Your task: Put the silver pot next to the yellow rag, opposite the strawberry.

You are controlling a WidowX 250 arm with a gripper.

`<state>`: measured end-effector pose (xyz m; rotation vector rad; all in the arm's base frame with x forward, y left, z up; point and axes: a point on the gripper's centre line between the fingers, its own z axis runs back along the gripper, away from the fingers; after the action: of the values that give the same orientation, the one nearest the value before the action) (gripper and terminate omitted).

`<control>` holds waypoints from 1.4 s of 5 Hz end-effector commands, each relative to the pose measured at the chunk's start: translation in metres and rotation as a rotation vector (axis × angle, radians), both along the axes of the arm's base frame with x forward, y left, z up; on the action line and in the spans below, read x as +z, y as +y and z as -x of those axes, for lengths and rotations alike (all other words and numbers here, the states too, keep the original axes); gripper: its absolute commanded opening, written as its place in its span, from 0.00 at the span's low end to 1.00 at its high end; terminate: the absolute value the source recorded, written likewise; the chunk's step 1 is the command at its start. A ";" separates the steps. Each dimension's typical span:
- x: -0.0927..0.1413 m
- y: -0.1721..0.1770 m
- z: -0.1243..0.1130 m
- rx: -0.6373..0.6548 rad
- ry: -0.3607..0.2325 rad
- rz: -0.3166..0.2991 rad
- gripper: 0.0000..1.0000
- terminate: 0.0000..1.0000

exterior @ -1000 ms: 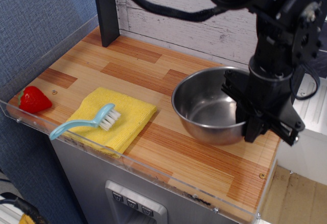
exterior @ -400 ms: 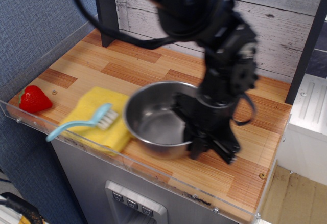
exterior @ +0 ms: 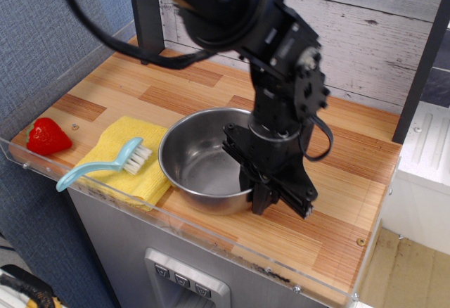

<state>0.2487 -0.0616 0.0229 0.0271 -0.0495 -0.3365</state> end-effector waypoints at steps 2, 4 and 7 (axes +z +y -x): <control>0.026 -0.052 -0.001 -0.121 -0.068 0.064 0.00 0.00; 0.024 -0.050 0.002 -0.101 -0.062 0.056 0.00 0.00; 0.031 -0.035 -0.001 -0.036 -0.049 0.100 1.00 0.00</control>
<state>0.2506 -0.0956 0.0363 -0.0535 -0.0442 -0.3676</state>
